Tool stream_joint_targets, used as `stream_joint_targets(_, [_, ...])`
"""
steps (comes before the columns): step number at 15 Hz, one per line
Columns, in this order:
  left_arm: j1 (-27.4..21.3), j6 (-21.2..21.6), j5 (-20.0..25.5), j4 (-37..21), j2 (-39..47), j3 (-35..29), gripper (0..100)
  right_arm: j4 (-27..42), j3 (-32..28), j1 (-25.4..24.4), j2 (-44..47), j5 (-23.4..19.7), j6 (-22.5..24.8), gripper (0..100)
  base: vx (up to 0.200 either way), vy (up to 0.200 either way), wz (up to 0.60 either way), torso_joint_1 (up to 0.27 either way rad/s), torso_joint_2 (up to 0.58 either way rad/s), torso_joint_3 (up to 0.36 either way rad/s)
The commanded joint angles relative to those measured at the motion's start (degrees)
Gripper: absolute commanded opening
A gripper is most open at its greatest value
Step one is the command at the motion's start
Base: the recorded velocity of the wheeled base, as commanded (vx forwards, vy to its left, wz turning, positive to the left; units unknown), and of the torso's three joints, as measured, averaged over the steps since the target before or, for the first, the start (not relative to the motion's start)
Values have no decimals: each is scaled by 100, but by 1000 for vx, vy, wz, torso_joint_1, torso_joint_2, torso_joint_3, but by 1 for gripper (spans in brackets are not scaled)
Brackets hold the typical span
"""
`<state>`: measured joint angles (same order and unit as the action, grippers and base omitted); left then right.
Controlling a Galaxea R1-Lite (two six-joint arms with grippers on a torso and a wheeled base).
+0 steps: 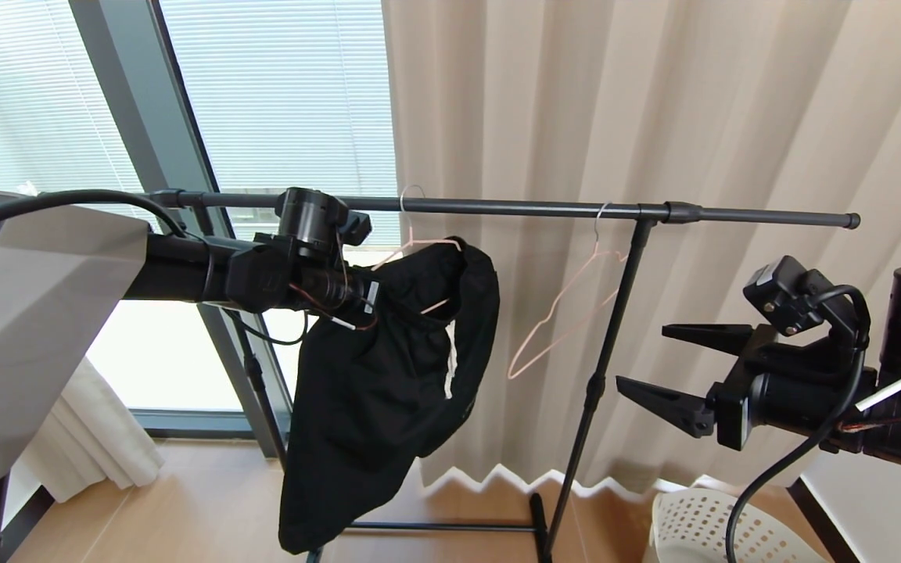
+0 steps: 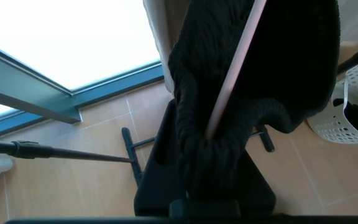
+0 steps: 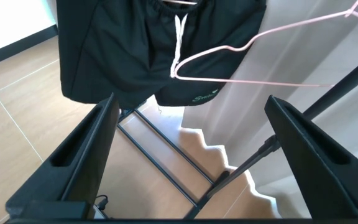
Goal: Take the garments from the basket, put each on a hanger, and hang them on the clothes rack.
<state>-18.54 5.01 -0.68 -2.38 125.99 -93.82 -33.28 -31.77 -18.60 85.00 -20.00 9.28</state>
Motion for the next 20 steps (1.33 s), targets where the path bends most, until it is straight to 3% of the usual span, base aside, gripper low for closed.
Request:
stream_joint_targets(1, [0, 0, -2, 0, -4, 13, 0, -12, 4, -3, 7, -3, 4, 100, 0, 0, 0, 0, 0, 0])
stream_joint_targets(2, [0, 0, -2, 0, -13, 13, 100, -3, 4, -3, 7, -3, 4, 100, 0, 0, 0, 0, 0, 0])
stream_joint_targets(8, [-9, 9, 24, -44, -470, 426, 100, -188, 83, 6, -142, 14, -14, 100, 0, 0, 0, 0, 0, 0])
stream_joint_targets(11, [-9, 141, 42, -61, -1296, 1322, 100, -469, 637, 366, -898, 32, -22, 100, 0, 0, 0, 0, 0, 0])
stream_joint_targets(14, [-35, 343, 42, -52, -1982, 2061, 100, -390, 769, 753, -1504, 67, -22, 100, 0, 0, 0, 0, 0, 0])
stream_joint_targets(16, [-185, 316, 33, -35, -2931, 2904, 100, -267, 936, 1307, -1944, 76, -22, 100, 0, 0, 0, 0, 0, 0])
stream_joint_targets(18, [-255, 334, 16, -17, -3810, 3739, 100, -232, 1234, 1474, -2506, 84, -22, 100, 0, 0, 0, 0, 0, 0])
stream_joint_targets(19, [-255, 334, 16, -17, -3810, 3739, 100, -232, 1234, 1474, -2506, 84, -22, 100, 0, 0, 0, 0, 0, 0])
stream_joint_targets(20, [-255, 316, 16, -8, -4636, 4609, 100, -240, 1779, 1474, -3122, 93, -22, 100, 0, 0, 0, 0, 0, 0])
